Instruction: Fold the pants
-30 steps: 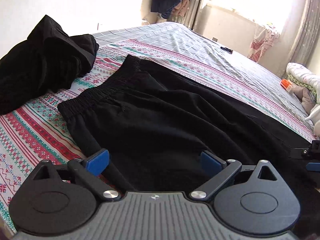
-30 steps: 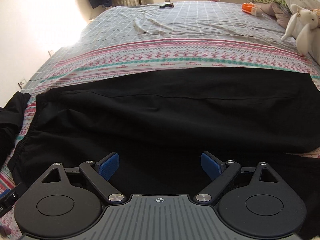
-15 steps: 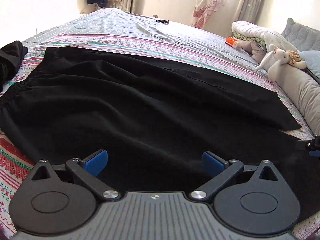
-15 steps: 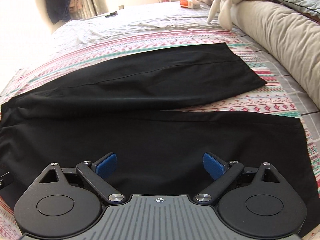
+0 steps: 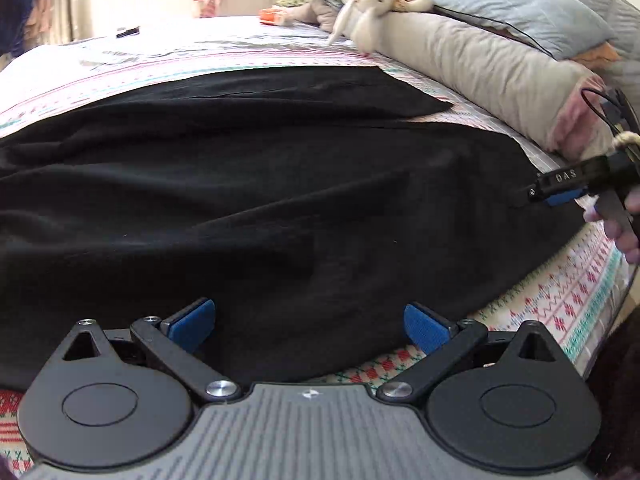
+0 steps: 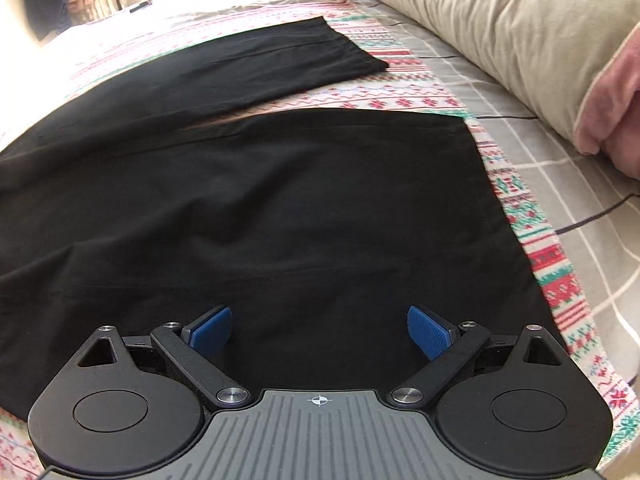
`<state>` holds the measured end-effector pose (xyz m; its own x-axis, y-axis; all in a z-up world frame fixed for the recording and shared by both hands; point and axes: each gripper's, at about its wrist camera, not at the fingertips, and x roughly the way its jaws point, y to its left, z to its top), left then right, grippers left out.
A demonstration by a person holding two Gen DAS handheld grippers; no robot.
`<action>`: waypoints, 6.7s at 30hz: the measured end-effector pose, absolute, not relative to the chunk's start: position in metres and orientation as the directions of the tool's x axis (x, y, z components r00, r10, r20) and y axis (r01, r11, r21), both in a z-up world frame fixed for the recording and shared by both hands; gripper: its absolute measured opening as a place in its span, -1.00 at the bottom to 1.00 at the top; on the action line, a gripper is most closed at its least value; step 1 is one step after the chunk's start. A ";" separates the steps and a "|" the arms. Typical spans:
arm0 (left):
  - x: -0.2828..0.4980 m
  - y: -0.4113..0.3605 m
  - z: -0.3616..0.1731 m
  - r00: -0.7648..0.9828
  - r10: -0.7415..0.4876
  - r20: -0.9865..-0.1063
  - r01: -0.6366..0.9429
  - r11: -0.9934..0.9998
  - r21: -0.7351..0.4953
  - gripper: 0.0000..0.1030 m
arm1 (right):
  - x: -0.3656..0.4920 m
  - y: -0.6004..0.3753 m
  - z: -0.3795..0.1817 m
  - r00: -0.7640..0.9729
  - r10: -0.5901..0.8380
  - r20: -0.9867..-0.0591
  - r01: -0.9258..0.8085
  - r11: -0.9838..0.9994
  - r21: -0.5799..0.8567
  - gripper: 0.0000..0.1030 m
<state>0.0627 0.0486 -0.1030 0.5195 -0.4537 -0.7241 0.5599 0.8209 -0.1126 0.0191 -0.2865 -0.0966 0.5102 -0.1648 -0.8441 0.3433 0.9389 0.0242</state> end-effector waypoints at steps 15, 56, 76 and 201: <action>0.053 -0.004 -0.109 0.439 -0.523 -0.731 0.762 0.648 -0.006 0.81 | -0.048 -0.376 -0.089 0.444 -0.305 -0.843 0.644 0.763 0.063 0.86; 0.026 0.010 -0.087 0.535 -0.494 -0.685 0.674 0.739 -0.006 0.85 | -0.042 -0.322 -0.070 0.534 -0.409 -0.740 0.475 0.869 -0.137 0.18; 0.078 0.186 -0.092 0.714 0.122 -0.689 -0.130 0.991 0.041 1.00 | 0.034 -0.080 -0.078 0.689 0.143 -0.711 -0.242 0.970 -0.039 0.52; 0.217 0.214 -0.080 0.508 0.200 -0.838 -0.405 0.914 -0.028 1.00 | 0.458 0.104 -0.074 0.442 0.285 -0.851 -0.601 0.798 -0.045 -0.97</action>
<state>0.2166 0.2139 -0.0802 0.5082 0.1999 -0.8377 -0.4053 0.9137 -0.0279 0.4579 0.1040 -0.0742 0.4418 0.2852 -0.8506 -0.6012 0.7978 -0.0448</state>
